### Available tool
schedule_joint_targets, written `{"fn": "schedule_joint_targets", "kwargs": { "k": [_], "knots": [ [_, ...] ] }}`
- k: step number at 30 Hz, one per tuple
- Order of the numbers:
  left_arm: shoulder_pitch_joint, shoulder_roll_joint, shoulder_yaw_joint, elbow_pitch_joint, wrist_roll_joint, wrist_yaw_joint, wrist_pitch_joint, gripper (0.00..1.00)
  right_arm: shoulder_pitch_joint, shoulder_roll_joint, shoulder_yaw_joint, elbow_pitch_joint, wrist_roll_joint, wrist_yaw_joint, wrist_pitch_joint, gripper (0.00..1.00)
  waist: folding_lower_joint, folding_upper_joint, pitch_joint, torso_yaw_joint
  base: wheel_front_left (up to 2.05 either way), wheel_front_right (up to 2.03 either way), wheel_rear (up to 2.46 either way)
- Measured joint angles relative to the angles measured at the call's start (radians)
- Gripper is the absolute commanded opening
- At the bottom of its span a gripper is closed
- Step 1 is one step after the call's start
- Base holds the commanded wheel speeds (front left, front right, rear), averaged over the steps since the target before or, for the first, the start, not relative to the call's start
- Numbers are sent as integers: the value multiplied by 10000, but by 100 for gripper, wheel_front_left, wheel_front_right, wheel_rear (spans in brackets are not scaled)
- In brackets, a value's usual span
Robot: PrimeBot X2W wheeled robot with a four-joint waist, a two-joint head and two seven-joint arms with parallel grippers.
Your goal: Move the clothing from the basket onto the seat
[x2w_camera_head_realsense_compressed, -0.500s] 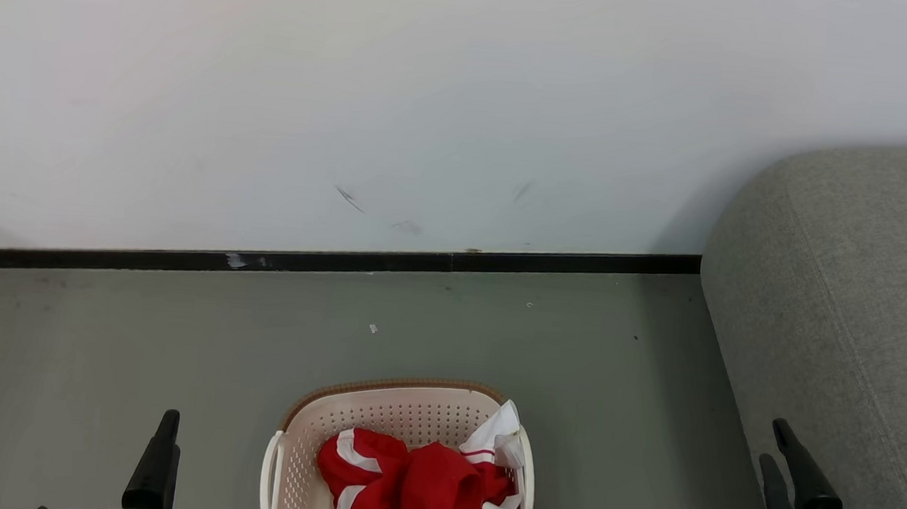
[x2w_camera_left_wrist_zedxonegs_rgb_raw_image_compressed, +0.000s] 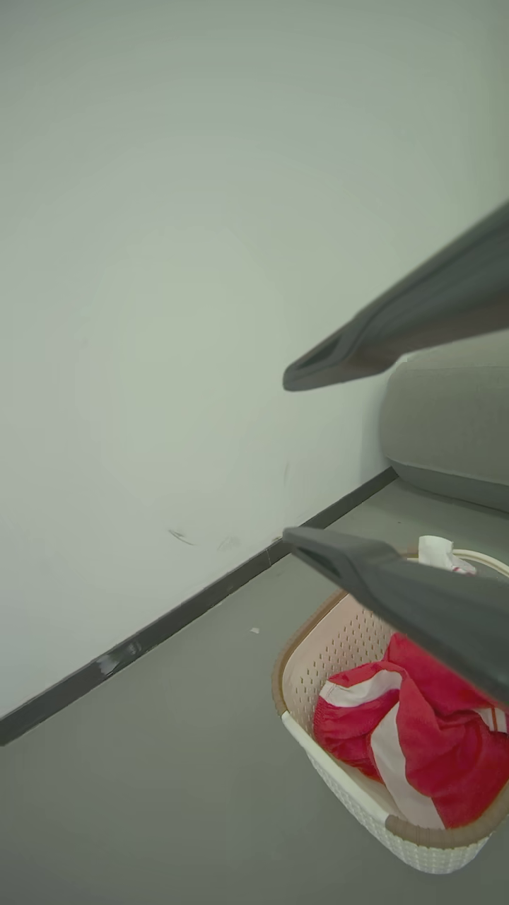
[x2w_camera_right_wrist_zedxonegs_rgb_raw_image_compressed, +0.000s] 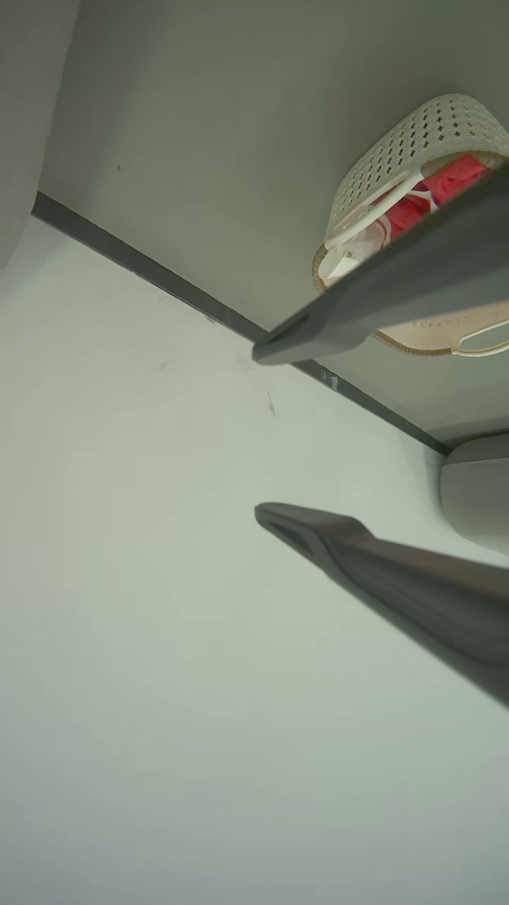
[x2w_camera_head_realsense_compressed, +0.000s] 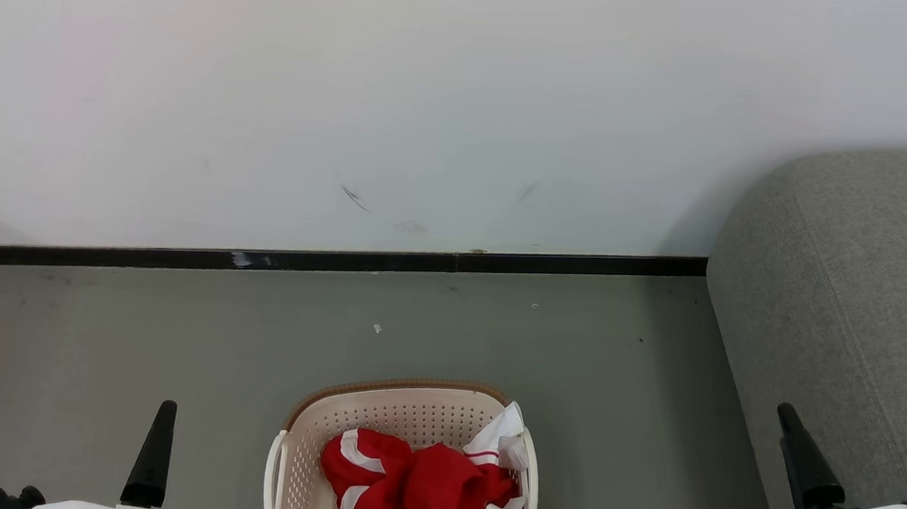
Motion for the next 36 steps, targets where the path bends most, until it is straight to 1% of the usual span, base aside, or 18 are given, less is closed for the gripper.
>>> {"fn": "schedule_joint_targets", "kwargs": {
  "k": [3,7,11,16,21,23,31,36],
  "knots": [
    [0,148,-67,-88,568,44,-119,100,-1,-61,86,-105,-581,0,-117,100,27,0,-43,27,0,0,0],
    [-2,176,-138,-257,1227,107,-257,100,0,-113,293,-238,-1340,0,-211,100,53,0,-106,67,0,0,0],
    [-1,236,-313,-347,1965,130,-408,100,1,-213,433,-309,-2146,2,-357,100,65,0,-164,109,0,0,0],
    [1,359,-531,-420,2861,226,-608,100,15,-259,633,-345,-3219,2,-491,100,65,0,-215,163,0,0,0],
    [69,458,-759,-512,3781,232,-786,100,106,-290,771,-368,-4251,4,-671,100,33,0,-247,210,0,0,0],
    [112,487,-826,-548,4126,309,-832,100,199,-307,796,-374,-4694,6,-709,100,15,-1,-255,225,0,0,0],
    [185,554,-1028,-715,5409,395,-1139,100,271,-311,842,-401,-6261,10,-997,100,-54,0,-267,250,0,0,0],
    [290,556,-1108,-846,6159,408,-1321,100,394,-290,874,-456,-7154,10,-1122,100,-81,0,-251,268,0,0,0]
  ]
}}
